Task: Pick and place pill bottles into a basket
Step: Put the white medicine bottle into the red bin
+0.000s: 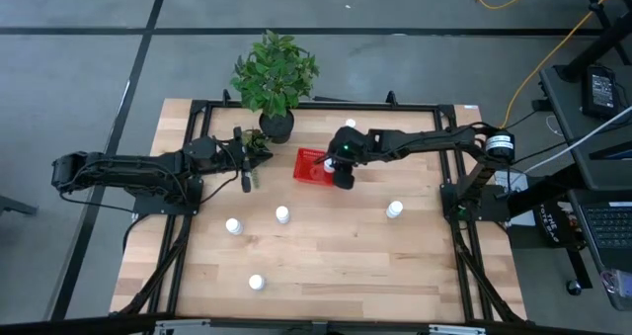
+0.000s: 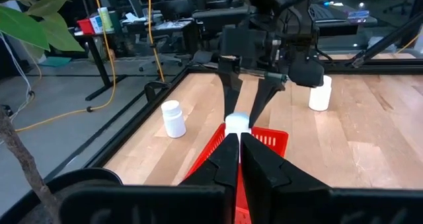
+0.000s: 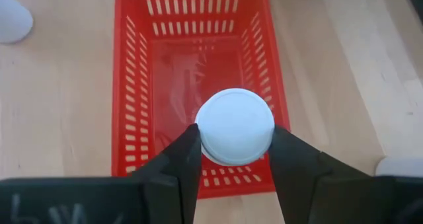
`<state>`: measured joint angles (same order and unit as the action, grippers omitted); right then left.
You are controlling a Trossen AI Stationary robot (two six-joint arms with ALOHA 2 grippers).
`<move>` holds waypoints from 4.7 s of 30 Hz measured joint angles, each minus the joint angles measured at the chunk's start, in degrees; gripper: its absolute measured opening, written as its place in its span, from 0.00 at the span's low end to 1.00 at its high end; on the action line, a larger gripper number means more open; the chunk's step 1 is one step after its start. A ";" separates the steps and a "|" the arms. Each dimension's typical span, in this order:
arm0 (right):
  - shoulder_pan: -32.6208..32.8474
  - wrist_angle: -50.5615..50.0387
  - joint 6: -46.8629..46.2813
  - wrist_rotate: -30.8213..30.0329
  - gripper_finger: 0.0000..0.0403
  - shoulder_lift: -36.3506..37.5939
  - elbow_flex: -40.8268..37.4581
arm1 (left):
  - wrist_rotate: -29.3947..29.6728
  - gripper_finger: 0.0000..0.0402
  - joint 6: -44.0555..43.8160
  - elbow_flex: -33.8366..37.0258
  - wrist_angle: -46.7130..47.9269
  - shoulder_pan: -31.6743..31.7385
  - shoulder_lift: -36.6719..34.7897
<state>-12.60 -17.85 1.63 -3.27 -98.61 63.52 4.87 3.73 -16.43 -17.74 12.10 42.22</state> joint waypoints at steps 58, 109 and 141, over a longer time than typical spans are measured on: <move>-1.22 3.79 0.39 0.46 0.36 0.00 -3.71 | 0.02 0.03 0.00 0.00 -0.02 0.02 0.00; -1.22 2.27 -1.31 0.37 0.58 -1.14 -3.34 | 0.02 0.03 0.02 0.00 -0.04 0.02 -0.01; -8.50 2.45 18.01 4.48 0.58 3.65 4.79 | 0.04 0.02 0.02 0.00 -0.03 0.02 -0.02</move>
<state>-21.11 -15.40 19.63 1.21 -94.95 68.30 4.91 3.74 -16.43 -17.76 12.12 42.20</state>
